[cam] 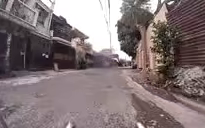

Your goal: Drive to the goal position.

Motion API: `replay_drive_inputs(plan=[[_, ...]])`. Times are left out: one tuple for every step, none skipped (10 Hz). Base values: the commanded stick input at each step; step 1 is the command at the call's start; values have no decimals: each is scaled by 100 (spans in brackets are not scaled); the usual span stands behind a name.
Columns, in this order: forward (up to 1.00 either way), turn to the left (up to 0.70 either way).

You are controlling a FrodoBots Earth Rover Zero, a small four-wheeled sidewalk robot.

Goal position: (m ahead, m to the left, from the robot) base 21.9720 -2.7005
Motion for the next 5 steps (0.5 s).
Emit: replay_drive_inputs(plan=[[70, -1], [70, 0], [70, 0], [70, 0], [70, 0]])
